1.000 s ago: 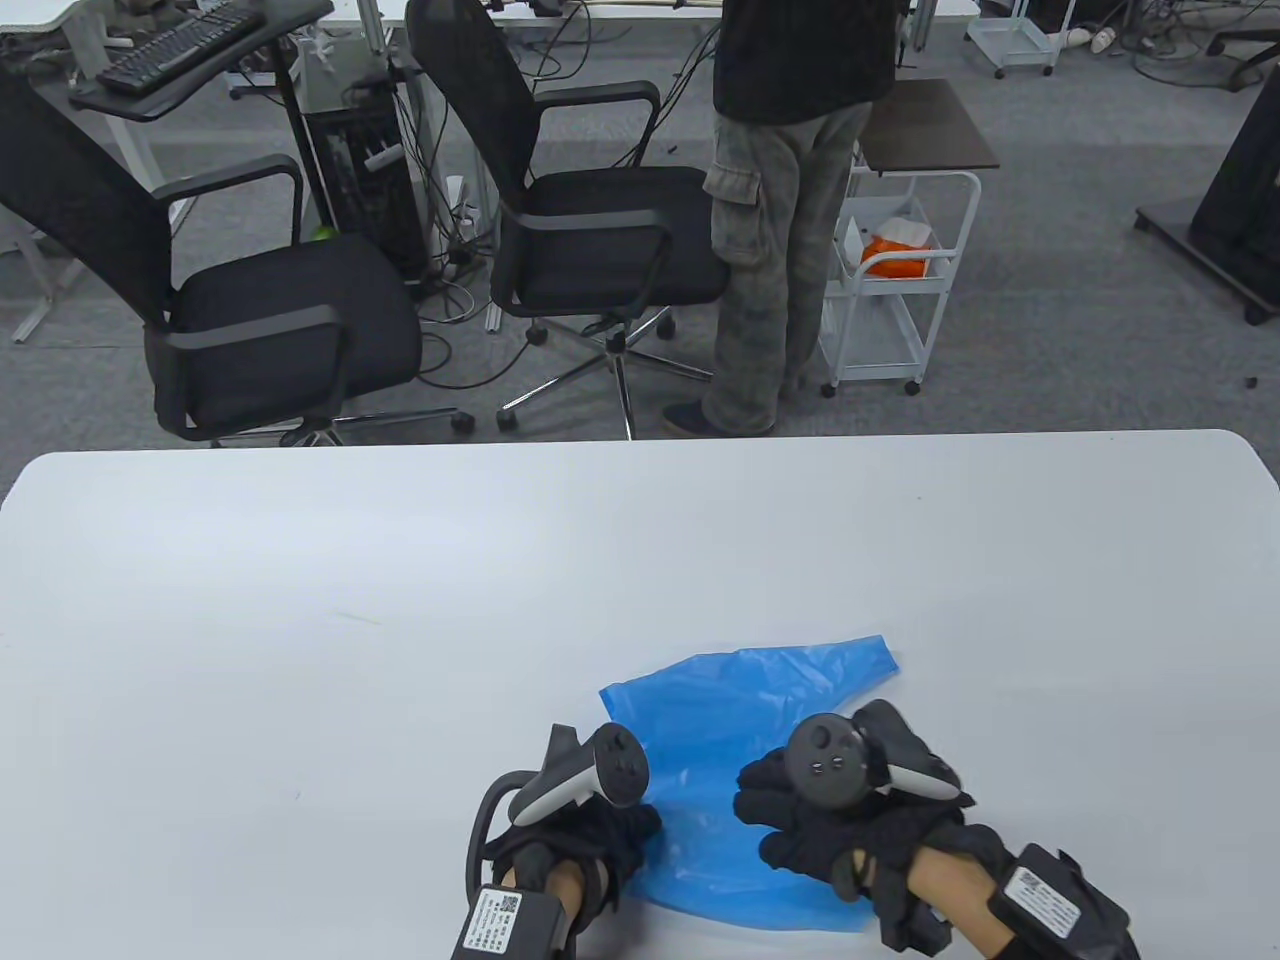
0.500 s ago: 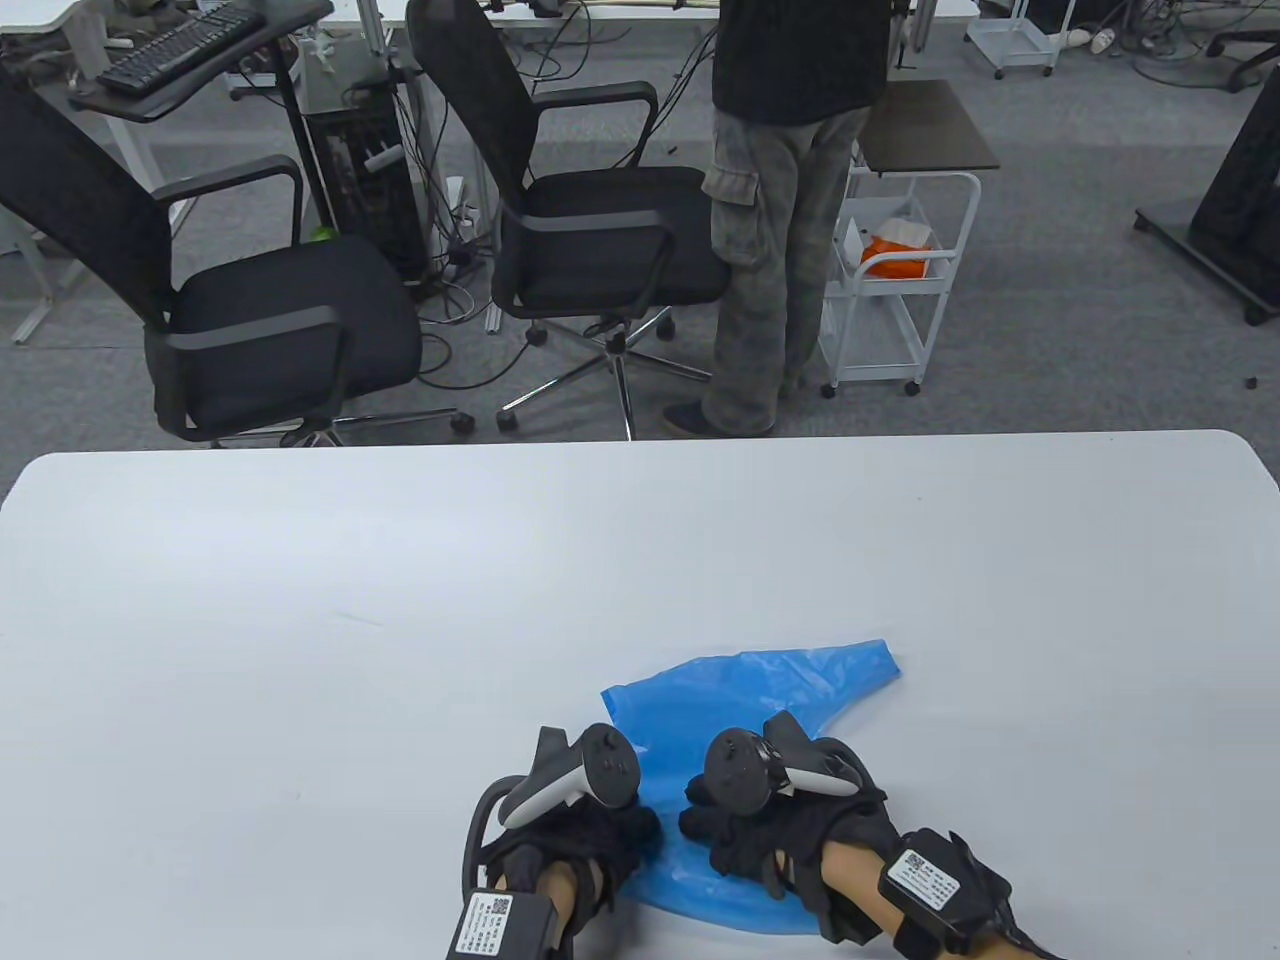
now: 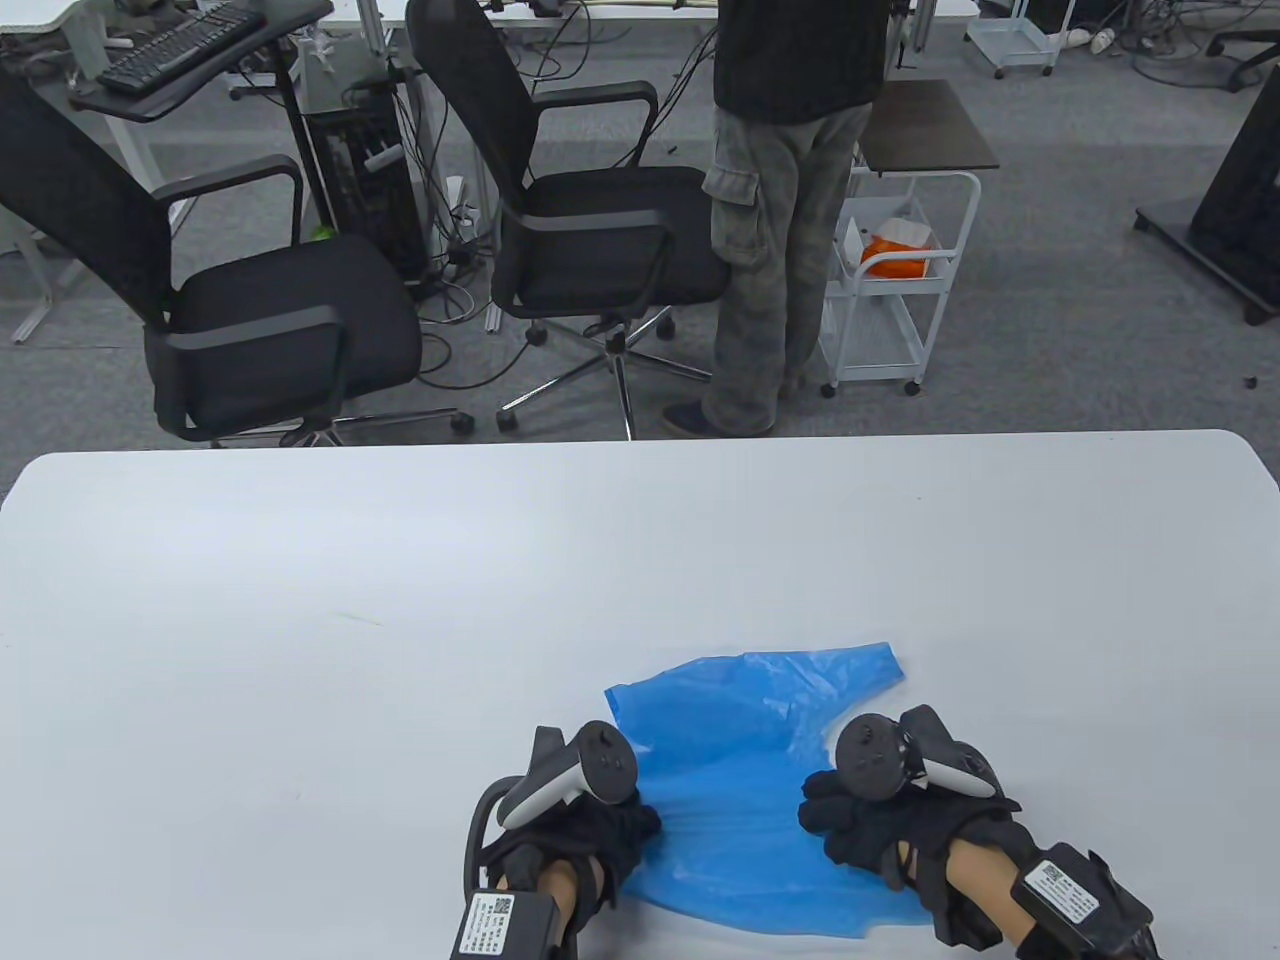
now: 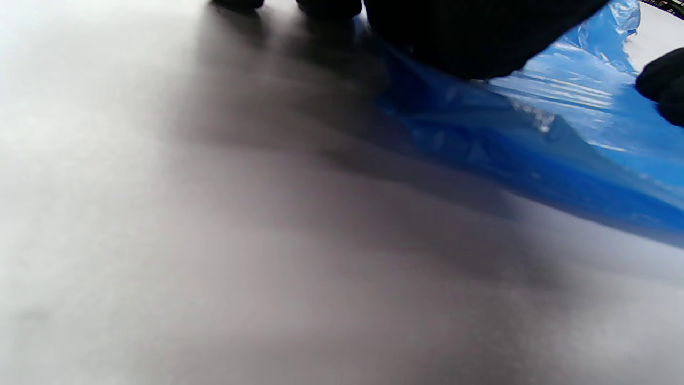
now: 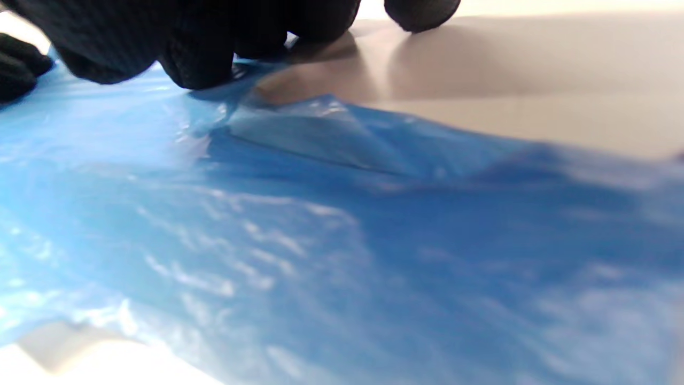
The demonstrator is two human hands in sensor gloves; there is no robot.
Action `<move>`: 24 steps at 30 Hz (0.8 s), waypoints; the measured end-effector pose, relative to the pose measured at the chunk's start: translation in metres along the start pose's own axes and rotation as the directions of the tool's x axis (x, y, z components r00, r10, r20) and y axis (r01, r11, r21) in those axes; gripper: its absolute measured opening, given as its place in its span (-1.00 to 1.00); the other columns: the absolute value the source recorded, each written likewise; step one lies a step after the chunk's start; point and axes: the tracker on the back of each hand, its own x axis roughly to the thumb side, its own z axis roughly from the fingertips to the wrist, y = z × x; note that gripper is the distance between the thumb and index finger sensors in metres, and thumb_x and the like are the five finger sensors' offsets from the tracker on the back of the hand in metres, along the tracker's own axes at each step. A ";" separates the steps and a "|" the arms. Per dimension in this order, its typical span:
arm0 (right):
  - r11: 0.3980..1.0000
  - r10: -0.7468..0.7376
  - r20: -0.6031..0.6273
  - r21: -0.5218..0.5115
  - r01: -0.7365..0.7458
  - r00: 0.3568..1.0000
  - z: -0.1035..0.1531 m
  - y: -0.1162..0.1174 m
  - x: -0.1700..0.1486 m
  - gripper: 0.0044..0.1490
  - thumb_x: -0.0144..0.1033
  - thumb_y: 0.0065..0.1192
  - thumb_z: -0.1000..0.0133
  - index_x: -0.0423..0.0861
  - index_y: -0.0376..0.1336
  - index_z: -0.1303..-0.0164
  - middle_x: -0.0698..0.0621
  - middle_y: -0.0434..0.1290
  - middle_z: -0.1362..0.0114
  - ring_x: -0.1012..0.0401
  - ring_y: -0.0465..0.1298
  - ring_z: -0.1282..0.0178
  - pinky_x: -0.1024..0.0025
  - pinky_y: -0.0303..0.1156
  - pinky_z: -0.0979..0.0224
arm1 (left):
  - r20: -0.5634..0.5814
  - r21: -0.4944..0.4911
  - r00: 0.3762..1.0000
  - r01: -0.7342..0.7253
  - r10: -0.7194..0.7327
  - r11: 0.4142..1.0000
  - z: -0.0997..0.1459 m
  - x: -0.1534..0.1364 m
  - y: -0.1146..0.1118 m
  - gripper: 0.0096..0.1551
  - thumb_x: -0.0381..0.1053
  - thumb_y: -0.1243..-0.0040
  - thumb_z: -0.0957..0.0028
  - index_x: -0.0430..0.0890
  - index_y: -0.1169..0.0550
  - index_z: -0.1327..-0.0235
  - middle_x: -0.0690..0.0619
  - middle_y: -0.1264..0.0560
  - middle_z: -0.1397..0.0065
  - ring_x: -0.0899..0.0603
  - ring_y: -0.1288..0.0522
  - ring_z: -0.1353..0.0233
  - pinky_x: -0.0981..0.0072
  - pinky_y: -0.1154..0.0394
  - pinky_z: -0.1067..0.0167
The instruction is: Squeeze plastic bag to expel air
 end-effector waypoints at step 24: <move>0.997 -0.071 -0.002 -0.042 0.071 0.997 0.005 0.004 -0.005 -0.32 0.16 0.14 0.07 0.37 0.18 -0.32 0.39 0.02 -0.65 0.33 -0.03 -0.69 0.10 -0.03 -0.68 | -0.100 0.043 0.974 0.210 -0.205 0.977 -0.022 0.022 0.029 -0.31 0.12 -0.09 0.12 0.30 -0.23 -0.34 0.30 0.01 -0.57 -0.08 0.08 -0.67 -0.12 -0.03 -0.58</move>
